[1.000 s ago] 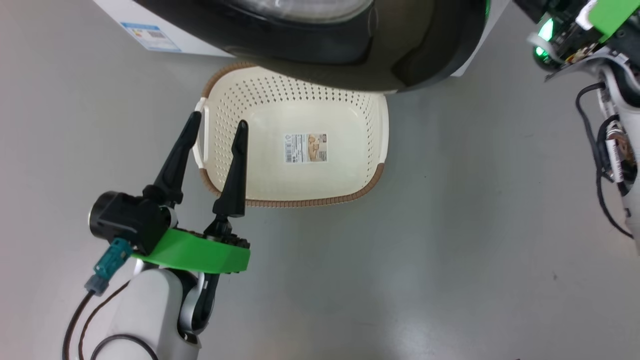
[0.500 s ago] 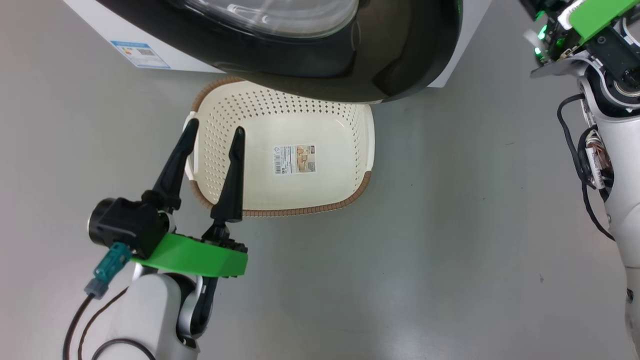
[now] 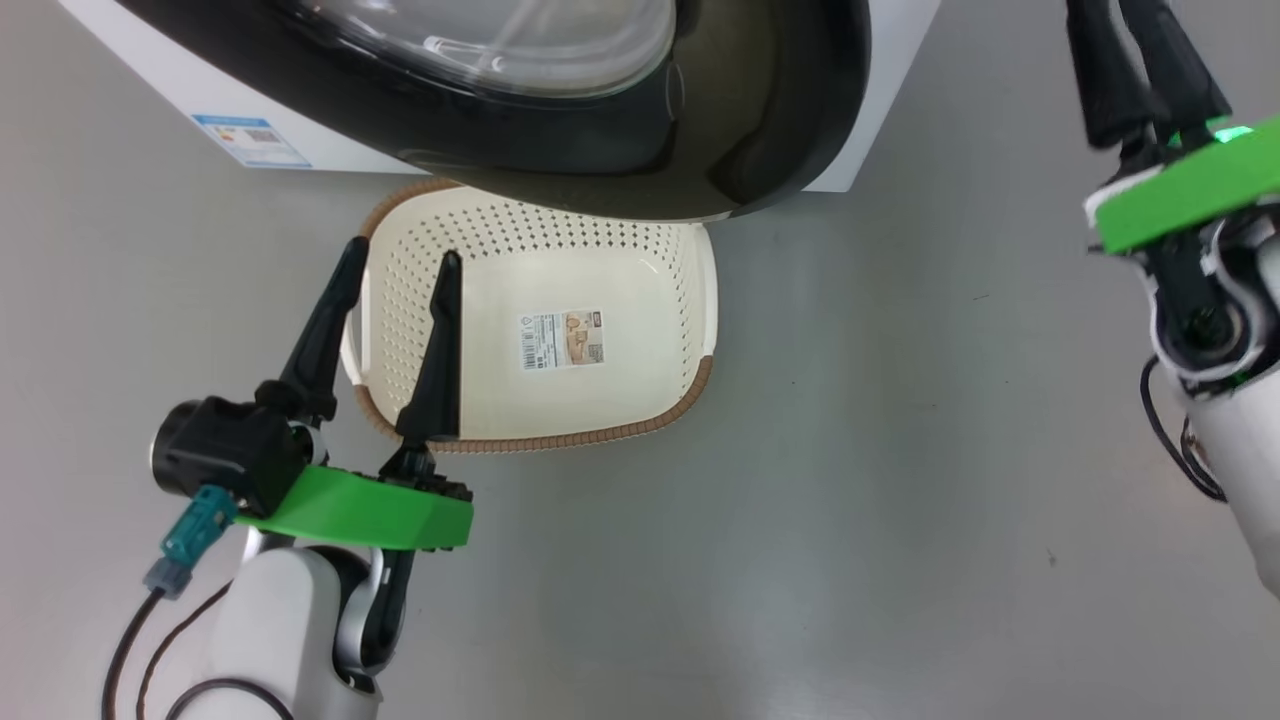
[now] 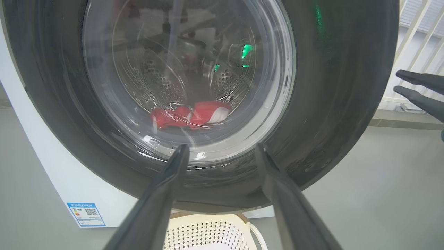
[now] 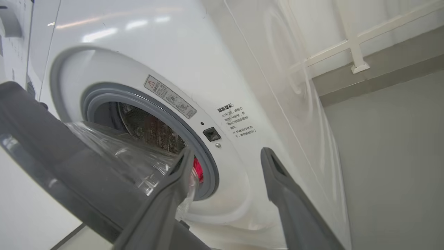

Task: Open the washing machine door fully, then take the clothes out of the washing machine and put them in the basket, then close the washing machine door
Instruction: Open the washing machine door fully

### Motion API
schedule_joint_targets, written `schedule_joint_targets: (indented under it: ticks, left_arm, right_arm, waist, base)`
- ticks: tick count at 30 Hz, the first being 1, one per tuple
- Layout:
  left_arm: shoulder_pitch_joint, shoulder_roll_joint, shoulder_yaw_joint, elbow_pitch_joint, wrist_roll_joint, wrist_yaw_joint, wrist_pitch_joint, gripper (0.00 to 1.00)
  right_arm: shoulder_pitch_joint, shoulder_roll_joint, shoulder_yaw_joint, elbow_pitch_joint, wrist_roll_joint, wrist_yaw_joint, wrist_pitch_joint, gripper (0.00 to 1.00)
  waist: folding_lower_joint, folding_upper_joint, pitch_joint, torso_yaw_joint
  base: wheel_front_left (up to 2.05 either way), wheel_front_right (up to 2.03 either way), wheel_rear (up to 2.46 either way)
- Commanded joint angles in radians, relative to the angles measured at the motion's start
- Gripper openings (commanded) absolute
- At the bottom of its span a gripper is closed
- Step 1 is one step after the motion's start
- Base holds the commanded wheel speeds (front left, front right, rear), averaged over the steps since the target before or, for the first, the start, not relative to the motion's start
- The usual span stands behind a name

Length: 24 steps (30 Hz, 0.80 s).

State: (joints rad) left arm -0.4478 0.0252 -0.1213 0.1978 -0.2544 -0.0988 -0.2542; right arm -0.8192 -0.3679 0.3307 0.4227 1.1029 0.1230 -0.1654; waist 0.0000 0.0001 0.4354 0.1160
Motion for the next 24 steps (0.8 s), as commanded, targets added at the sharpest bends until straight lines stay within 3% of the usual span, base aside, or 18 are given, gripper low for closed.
schedule_joint_targets:
  ticks: [1,6,16,20,24]
  left_arm:
    - [0.022,0.025,0.036,-0.021,0.011,-0.007,-0.008,1.00]
    - [0.029,0.025,0.043,-0.017,0.014,-0.011,-0.008,1.00]
    - [0.041,0.025,0.061,-0.017,0.016,-0.014,-0.008,1.00]
    - [0.042,0.025,0.066,-0.017,0.015,-0.014,-0.008,1.00]
    - [0.047,0.025,0.065,-0.019,0.016,-0.016,-0.008,1.00]
  right_arm:
    - [0.028,-0.008,0.022,-0.015,-0.039,0.008,-0.033,1.00]
    - [0.075,0.002,0.037,0.019,-0.196,0.008,-0.093,1.00]
    - [0.264,0.173,-0.262,-0.200,-0.594,0.008,-0.096,1.00]
    - [0.333,0.237,-0.324,-0.277,-0.671,0.008,-0.096,1.00]
    - [0.388,0.261,-0.339,-0.327,-0.713,0.008,-0.096,1.00]
  waist:
    - [0.0000,-0.0001,-0.007,-0.009]
    - [0.0000,-0.0001,-0.026,-0.025]
    - [0.0000,-0.0001,-0.050,-0.039]
    - [0.0000,-0.0001,-0.057,-0.039]
    - [0.0000,-0.0001,-0.065,-0.039]
  base:
    - [0.00,0.00,0.00]
    - [0.00,0.00,0.00]
    - [0.00,0.00,0.00]
    - [0.00,0.00,0.00]
    - [0.00,0.00,0.00]
